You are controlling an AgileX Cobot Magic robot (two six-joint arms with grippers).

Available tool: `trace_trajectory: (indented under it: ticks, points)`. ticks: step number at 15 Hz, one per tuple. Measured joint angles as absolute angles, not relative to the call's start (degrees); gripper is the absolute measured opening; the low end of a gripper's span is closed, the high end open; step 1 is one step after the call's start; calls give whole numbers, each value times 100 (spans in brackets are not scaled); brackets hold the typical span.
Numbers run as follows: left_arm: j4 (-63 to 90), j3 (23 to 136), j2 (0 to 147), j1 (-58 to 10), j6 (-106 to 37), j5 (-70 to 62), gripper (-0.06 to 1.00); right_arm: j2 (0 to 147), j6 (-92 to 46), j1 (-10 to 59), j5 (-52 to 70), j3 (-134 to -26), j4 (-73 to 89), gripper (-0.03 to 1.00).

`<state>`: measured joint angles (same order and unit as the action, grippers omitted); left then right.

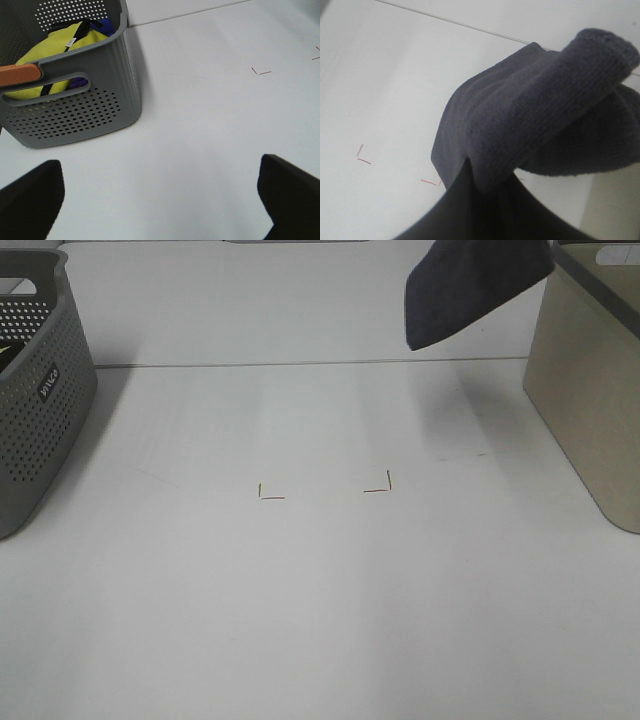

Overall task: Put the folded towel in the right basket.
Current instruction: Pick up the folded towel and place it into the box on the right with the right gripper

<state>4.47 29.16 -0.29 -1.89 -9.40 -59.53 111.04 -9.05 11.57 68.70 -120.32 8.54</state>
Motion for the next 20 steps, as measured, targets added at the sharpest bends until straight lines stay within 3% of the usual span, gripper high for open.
trace_trajectory:
  ticks: [3,7,11,17,20]
  points:
    - [447,2916,-29,-189,-940,-5953,99,10817,-728,670,6979,-12032,785,4]
    - [447,2916,-29,-189,-940,-5953,99,10691,-722,-739,6979,-12032,1283,4]
    - [447,2916,-29,-189,-940,-5953,99,10691,-722,-1719,6979,-12032,1364,4]
    - [447,2916,-29,-189,-940,-5953,99,11190,-665,-1925,6979,-12026,1369,7]
    - [447,2916,-29,-189,-940,-5953,99,11660,-533,-1925,6967,-11986,1404,26]
